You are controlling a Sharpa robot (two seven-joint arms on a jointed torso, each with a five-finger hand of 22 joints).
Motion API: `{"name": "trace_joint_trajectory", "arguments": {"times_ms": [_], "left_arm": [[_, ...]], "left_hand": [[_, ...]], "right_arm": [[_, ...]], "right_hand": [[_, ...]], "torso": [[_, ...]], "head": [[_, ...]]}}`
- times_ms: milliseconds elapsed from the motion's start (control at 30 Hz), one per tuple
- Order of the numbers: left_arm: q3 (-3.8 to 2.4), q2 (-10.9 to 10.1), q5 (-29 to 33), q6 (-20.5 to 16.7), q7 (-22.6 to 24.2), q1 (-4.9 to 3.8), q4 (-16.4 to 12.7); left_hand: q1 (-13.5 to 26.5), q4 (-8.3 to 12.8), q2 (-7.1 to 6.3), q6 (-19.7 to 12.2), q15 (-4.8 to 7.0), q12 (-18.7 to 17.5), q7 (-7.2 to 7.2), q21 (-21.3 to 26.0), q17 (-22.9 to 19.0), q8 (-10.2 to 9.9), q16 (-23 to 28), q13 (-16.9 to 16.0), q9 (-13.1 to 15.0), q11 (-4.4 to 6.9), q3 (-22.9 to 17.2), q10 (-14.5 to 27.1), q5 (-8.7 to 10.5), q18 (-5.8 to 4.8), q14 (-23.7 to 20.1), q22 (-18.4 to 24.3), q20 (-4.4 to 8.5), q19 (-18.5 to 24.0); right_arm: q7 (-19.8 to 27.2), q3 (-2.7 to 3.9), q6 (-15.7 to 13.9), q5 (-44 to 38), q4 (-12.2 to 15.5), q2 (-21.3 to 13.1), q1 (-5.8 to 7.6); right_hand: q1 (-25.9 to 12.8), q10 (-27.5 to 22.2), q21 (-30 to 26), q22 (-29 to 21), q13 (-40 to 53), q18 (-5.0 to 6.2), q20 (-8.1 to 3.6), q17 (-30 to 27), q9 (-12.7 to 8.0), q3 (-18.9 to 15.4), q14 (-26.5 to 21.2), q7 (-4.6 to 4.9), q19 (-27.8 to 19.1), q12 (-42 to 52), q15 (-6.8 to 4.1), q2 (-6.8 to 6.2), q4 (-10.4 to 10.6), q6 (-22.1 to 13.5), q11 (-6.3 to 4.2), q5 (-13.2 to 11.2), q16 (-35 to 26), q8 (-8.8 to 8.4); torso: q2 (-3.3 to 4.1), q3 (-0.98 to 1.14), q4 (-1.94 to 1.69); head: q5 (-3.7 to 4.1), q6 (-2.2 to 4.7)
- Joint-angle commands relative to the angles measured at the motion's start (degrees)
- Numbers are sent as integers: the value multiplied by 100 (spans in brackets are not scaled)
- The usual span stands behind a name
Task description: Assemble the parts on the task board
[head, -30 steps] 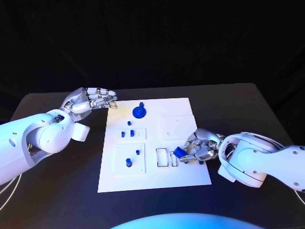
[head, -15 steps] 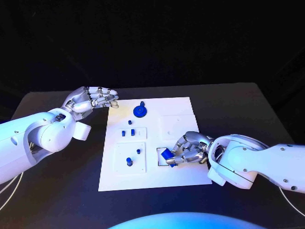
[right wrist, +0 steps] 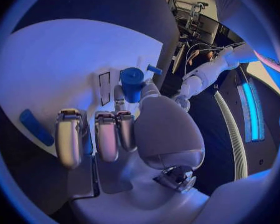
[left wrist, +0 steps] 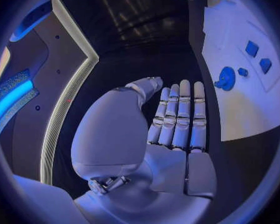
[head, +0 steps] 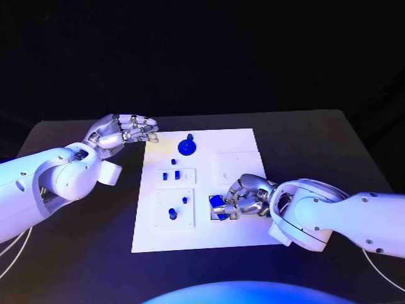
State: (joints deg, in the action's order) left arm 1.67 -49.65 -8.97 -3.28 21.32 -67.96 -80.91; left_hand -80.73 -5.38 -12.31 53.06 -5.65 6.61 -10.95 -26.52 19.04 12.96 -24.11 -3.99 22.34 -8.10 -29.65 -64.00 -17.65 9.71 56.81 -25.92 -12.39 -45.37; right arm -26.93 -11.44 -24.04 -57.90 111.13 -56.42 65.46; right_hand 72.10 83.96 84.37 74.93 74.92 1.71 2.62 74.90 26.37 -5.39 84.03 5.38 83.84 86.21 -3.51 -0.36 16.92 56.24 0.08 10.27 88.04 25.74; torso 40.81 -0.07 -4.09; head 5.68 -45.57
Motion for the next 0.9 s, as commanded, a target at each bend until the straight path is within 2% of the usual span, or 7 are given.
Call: {"name": "trace_joint_trajectory", "arguments": {"times_ms": [33, 133, 267, 700, 900], "left_arm": [[-4, 6, 25, 94, 25, -1, -21], [-4, 3, 25, 93, 23, -1, -21], [-4, 0, 25, 95, 21, -1, -23], [-4, -9, 25, 104, 4, -1, -27], [-4, -13, 25, 106, -1, -1, -27]], "left_hand": [[44, -16, 9, -16, -28, -24, -27, 21, 8, -31, 28, -10, 0, -20, 18, -11, -4, 53, 11, 5, -43, 17], [45, -19, 11, -15, -30, -29, -27, 34, 16, -32, 41, -10, 1, -21, 17, -9, -5, 53, 7, 14, -45, 16], [45, -19, 11, -15, -30, -29, -27, 34, 16, -32, 41, -10, 1, -21, 17, -9, -5, 53, 7, 14, -45, 16], [52, -28, 19, -14, -32, -34, -29, 47, 27, -33, 53, -11, 2, -24, 16, -9, -5, 53, 7, 22, -48, 14], [52, -28, 19, -14, -32, -34, -29, 47, 27, -33, 53, -11, 2, -24, 16, -9, -5, 53, 7, 22, -48, 14]], "right_arm": [[-243, -6, -82, -480, -42, 63, -11], [-294, -6, -159, -591, -72, 95, -12], [-332, -6, -167, -666, -92, 120, -12], [-376, -6, 190, -710, -125, 157, -13], [-386, -6, 191, -714, -132, 167, -15]], "right_hand": [[-152, 302, 49, 1376, 1026, -71, -46, 763, -18, -51, 456, -160, 492, -22, -54, 66, -8, 185, -51, 0, 3, -6], [-274, 313, 57, 1378, 1039, -73, -62, 788, 1, -112, 461, -182, 494, -17, -72, 148, -9, 218, -71, -9, 8, 32], [-297, 315, 77, 1383, 1041, -76, -67, 814, 7, -132, 466, -188, 498, -18, -77, 186, -12, 223, -77, -9, 15, 42], [-394, 308, 65, 1380, 1028, -74, -79, 814, 25, -298, 465, -195, 495, -39, -87, 160, -16, 212, -84, -17, 13, 68], [-415, 305, 52, 1376, 1023, -72, -81, 806, 30, -342, 464, -195, 492, -46, -87, 150, -13, 208, -85, -17, 10, 74]], "torso": [[5, 3, 0], [4, 5, -2], [5, 2, 1], [2, 3, 2], [2, 1, 6]], "head": [[-13, 8], [-15, 13], [-17, 9], [-19, -14], [-24, -10]]}}
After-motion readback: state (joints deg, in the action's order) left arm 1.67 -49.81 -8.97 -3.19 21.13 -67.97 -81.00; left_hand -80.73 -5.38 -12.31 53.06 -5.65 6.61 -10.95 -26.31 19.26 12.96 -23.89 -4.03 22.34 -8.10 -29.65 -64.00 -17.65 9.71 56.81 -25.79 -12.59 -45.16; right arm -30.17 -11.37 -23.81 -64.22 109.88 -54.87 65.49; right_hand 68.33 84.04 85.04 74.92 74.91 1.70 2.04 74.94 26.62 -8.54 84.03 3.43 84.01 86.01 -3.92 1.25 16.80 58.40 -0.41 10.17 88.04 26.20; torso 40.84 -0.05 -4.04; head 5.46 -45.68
